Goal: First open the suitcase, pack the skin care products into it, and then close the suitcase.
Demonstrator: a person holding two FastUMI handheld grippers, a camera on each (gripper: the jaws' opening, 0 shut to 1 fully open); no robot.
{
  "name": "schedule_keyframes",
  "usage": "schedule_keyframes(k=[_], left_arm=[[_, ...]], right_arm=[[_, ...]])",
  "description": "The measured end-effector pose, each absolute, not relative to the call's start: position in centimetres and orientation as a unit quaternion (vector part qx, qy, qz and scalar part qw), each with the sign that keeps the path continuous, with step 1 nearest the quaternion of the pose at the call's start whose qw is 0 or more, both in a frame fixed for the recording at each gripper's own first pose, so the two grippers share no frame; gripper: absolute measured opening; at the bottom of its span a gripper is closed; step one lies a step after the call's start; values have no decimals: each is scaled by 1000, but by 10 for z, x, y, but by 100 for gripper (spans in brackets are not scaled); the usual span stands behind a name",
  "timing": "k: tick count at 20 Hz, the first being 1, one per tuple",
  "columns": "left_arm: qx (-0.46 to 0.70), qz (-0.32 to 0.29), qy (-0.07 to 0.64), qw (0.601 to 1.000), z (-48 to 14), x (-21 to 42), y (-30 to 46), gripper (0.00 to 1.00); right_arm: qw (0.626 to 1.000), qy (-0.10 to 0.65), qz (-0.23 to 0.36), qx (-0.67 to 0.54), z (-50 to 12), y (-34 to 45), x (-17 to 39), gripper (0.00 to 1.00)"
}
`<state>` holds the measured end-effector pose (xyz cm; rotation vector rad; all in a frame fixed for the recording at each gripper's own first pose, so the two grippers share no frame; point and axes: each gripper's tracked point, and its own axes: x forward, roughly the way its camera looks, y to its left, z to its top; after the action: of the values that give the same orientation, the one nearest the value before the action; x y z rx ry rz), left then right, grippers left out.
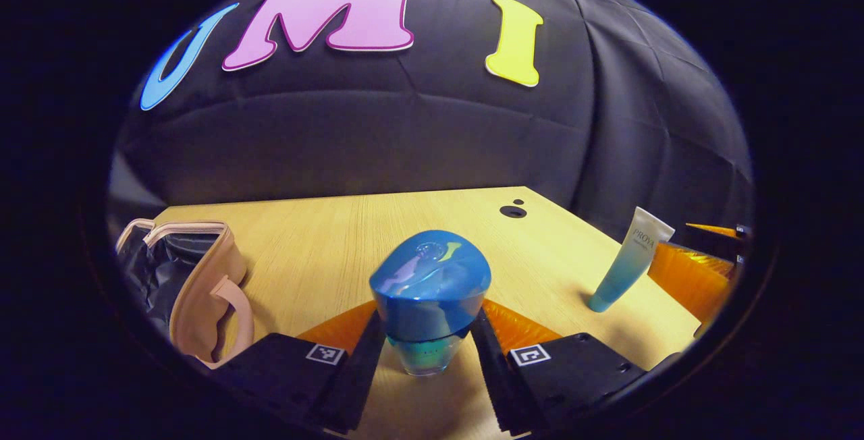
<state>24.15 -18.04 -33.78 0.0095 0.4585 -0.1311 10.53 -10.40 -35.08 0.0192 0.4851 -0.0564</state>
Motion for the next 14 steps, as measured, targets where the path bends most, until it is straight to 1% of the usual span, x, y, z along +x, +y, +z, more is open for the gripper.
schedule_keyframes(k=[1,2,3,7,8,9,13,14], left_arm=[[5,-59,230,971,-340,241,-178,69],[2,-62,229,971,-340,242,-178,55],[0,-62,229,971,-340,242,-178,54],[11,-66,227,972,-340,242,-178,53],[9,-67,227,972,-340,242,-177,49],[7,-68,227,972,-340,243,-178,52],[4,-67,227,972,-340,242,-177,52],[4,-67,227,972,-340,241,-177,55]], right_arm=[[967,251,-33,19,-362,-103,108,97],[966,257,-34,25,-370,-101,112,97],[964,260,-36,30,-376,-99,115,97],[957,282,-59,41,-403,-102,131,97],[957,281,-68,39,-408,-105,135,97],[957,279,-75,35,-411,-109,140,97],[956,278,-93,31,-423,-124,161,97],[953,288,-93,29,-431,-127,162,90]])
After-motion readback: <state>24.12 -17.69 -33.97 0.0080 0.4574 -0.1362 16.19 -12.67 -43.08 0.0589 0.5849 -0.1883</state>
